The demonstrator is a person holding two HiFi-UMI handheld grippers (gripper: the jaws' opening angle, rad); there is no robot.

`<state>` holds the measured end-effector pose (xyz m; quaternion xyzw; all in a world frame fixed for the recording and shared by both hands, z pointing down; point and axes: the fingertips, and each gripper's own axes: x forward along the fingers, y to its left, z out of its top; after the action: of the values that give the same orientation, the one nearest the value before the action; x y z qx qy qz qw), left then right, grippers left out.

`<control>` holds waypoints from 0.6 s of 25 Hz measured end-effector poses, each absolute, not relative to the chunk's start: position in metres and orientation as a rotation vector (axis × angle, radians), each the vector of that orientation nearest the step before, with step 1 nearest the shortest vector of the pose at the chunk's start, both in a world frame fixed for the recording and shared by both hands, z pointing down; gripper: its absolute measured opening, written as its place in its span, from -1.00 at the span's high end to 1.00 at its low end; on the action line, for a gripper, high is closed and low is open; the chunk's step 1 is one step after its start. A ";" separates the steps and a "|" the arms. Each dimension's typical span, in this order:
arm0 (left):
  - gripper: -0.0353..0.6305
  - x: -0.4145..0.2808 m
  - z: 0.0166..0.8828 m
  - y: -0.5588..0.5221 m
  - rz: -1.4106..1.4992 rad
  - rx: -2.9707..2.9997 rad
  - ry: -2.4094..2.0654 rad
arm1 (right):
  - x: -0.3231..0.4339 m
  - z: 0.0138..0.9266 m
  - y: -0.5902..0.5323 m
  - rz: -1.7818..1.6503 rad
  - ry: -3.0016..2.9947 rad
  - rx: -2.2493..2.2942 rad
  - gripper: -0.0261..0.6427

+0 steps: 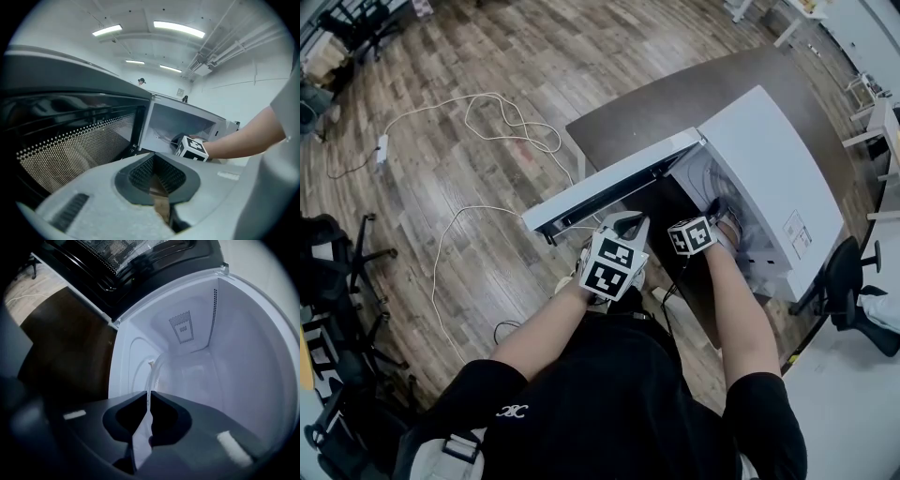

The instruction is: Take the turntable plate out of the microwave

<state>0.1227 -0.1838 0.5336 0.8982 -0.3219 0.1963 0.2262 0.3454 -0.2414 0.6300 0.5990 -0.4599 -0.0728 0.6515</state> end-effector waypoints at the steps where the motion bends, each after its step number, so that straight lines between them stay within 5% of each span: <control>1: 0.87 0.123 0.534 -0.184 0.542 2.476 -0.887 | 0.344 0.628 -0.241 -0.162 -1.055 1.357 0.83; 15: 0.87 0.151 0.543 -0.180 0.410 2.378 -0.715 | 0.326 0.616 -0.212 -0.204 -1.150 1.354 0.84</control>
<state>0.1514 -0.1798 0.5425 0.8992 -0.2702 0.1549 0.3074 0.3261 -0.2124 0.6155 0.5905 -0.5015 -0.0891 0.6261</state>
